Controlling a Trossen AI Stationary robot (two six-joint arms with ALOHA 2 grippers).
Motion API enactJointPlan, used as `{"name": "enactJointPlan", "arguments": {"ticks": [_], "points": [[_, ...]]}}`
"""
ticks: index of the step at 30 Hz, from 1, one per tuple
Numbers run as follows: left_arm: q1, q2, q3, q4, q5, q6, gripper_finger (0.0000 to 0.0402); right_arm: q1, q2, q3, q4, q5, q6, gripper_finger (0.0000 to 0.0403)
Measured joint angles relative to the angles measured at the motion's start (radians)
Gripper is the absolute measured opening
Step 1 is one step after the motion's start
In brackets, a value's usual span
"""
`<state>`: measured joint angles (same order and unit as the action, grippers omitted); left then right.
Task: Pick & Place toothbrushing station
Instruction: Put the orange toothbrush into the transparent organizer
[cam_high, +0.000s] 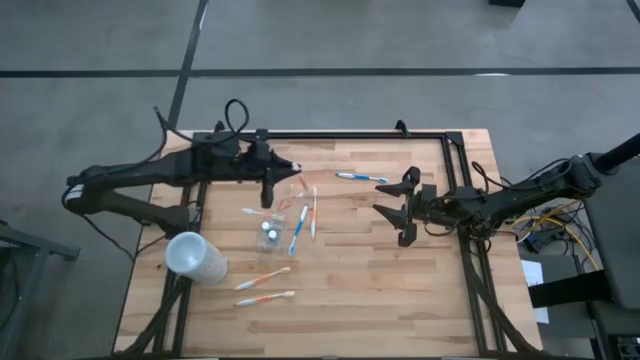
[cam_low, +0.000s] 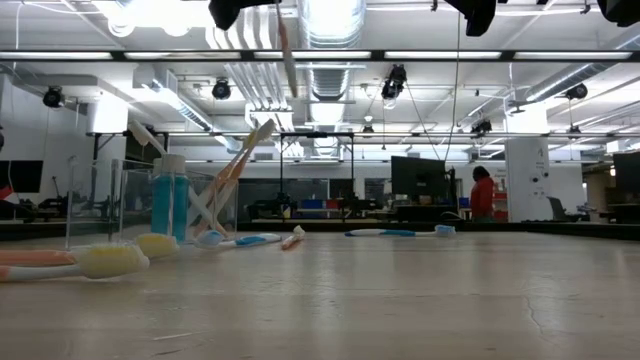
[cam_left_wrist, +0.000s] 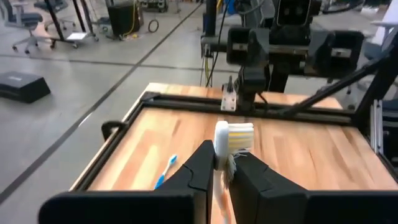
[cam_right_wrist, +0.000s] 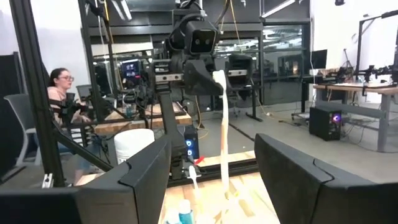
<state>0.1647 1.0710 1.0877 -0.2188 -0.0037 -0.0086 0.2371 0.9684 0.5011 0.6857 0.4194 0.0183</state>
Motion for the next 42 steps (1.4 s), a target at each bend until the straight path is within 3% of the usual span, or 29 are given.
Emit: {"name": "enactJointPlan", "arguments": {"ticks": [8,17,25,36,42], "points": [[-0.001,-0.044,-0.008,-0.252,-0.07,-0.038,0.0033,0.0,0.0,0.0,0.0,0.003,0.004,0.0228],[-0.012,-0.07,-0.098,-0.274,-0.074,-0.052,0.0033,-0.001,0.0,0.0,0.0,0.037,-0.003,0.0228],[-0.012,-0.098,-0.226,-0.235,-0.075,-0.049,0.0033,-0.001,0.0,0.0,0.0,0.056,-0.009,0.0228],[-0.012,-0.13,-0.459,0.049,-0.076,-0.054,0.0035,-0.001,0.0,0.0,0.0,0.055,-0.021,0.0228],[-0.012,-0.139,-0.497,0.064,-0.074,-0.063,0.0036,0.0,0.0,0.0,0.0,0.055,-0.018,0.0228]]}}
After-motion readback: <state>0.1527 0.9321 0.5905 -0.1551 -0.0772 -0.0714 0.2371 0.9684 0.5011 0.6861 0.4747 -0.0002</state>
